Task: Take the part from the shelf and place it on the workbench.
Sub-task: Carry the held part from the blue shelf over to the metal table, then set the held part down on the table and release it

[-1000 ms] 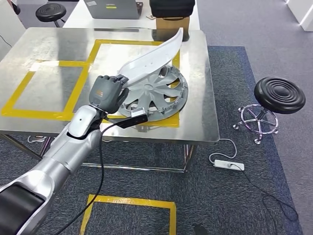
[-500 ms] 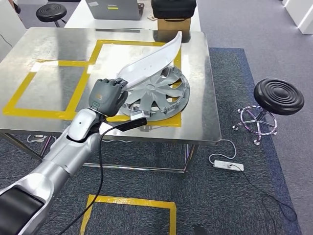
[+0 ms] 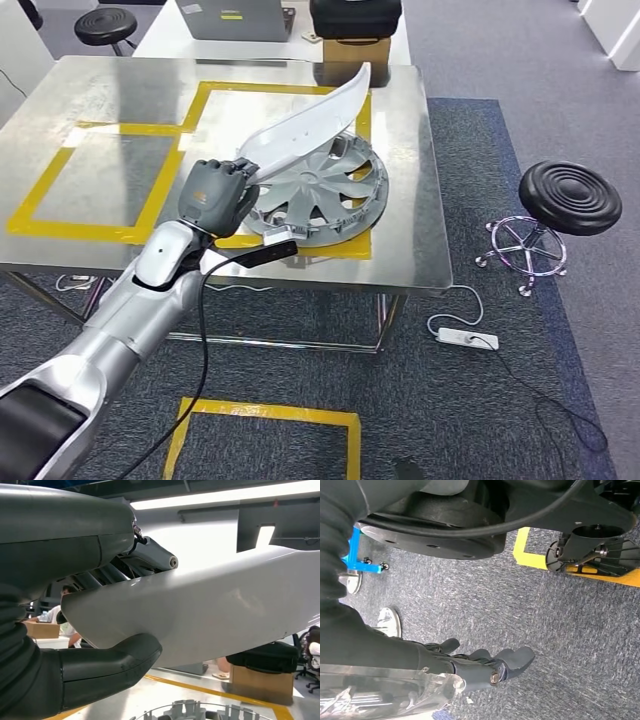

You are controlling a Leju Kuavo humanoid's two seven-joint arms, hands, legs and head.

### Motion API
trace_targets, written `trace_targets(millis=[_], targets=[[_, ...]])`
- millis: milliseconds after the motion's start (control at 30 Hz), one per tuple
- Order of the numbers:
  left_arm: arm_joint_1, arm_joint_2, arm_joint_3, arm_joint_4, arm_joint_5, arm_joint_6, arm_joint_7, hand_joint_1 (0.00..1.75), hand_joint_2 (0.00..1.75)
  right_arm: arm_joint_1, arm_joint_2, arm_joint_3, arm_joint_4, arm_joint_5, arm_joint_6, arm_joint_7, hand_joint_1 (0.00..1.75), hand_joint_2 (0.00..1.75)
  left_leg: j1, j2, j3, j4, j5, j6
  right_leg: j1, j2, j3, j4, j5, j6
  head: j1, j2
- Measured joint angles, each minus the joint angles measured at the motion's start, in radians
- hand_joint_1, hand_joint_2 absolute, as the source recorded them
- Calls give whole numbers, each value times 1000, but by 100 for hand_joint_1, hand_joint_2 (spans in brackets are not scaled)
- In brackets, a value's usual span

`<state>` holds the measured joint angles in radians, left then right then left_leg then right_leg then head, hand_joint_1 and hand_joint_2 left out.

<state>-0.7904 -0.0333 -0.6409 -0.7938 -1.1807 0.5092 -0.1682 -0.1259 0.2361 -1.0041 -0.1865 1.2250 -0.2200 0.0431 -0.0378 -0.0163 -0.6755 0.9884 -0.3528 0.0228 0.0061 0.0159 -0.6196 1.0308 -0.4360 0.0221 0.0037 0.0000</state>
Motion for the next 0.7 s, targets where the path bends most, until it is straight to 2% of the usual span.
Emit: trace_targets(millis=[100, 233, 300, 367, 400, 433, 467, 533, 567, 633, 700], targets=[[-4, 0, 0, 0, -1, -4, 1, 175, 175, 0, 0, 0, 0, 0, 0, 1, 0, 175, -3, 0, 0, 2, -3, 5, -3, 0, 1, -1, -1, 4, 0, 0], [-18, -2, 0, 0, -2, -5, 4, 175, 175, -2, -1, 0, 0, -1, 0, 3, 0, 175, 0, 2, 12, -10, -5, 17, -3, -1, 6, 12, 1, 19, 0, 0], [-23, -4, 0, 0, -2, -6, 5, 175, 175, -3, -1, 0, 0, -1, 0, 3, 0, 175, 4, 4, 20, -13, -5, 21, -2, -4, -18, 72, -43, 24, 3, 0], [-23, -5, 0, 0, -3, -6, 5, 175, 175, -5, -1, 0, -1, -2, 0, 3, 0, 175, 5, 5, 22, -12, -9, 24, -4, -6, -72, 191, -105, 27, 6, 0], [-21, -5, 0, 0, -3, -6, 5, 175, 175, -7, -2, 0, -1, -2, 0, 3, 0, 175, 6, 5, 22, -12, -12, 25, -5, -6, -96, 241, -126, 29, 6, 0], [-19, -5, 0, 0, -3, -6, 5, 175, 175, -8, -2, 0, -1, -2, 0, 3, 0, 175, 6, 5, 23, -12, -15, 24, -6, -7, -107, 263, -130, 30, 6, 0], [-18, -6, -1, 0, -3, -6, 6, 175, 175, -9, -3, 0, -1, -2, 0, 3, 0, 175, 7, 5, 24, -10, -17, 23, -8, -8, -101, 251, -118, 32, 6, 0], [-17, -8, -1, 0, -4, -6, 6, 175, 175, -6, -4, 0, -1, -2, 0, 5, 0, 175, 10, 5, 25, -1, -22, 15, -12, -9, -47, 141, -61, 35, 6, 0], [-17, -8, -1, 0, -4, -6, 6, 175, 175, -4, -5, 0, -1, -2, 0, 6, 0, 175, 10, 4, 25, 5, -25, 8, -13, -9, -19, 82, -45, 34, 6, 0], [-18, -9, 0, 0, -5, -6, 8, 175, 175, -1, -5, -1, -1, -2, 0, 7, 0, 175, 10, 5, 22, 14, -28, -5, -12, -7, 12, 19, -36, 21, 5, 0], [-19, -10, 0, 0, -5, -6, 9, 175, 175, 1, -5, -1, -1, -4, 0, 6, 0, 175, 9, 5, 23, 16, -29, -15, -13, -5, 19, 15, -36, 2, 4, 0]])
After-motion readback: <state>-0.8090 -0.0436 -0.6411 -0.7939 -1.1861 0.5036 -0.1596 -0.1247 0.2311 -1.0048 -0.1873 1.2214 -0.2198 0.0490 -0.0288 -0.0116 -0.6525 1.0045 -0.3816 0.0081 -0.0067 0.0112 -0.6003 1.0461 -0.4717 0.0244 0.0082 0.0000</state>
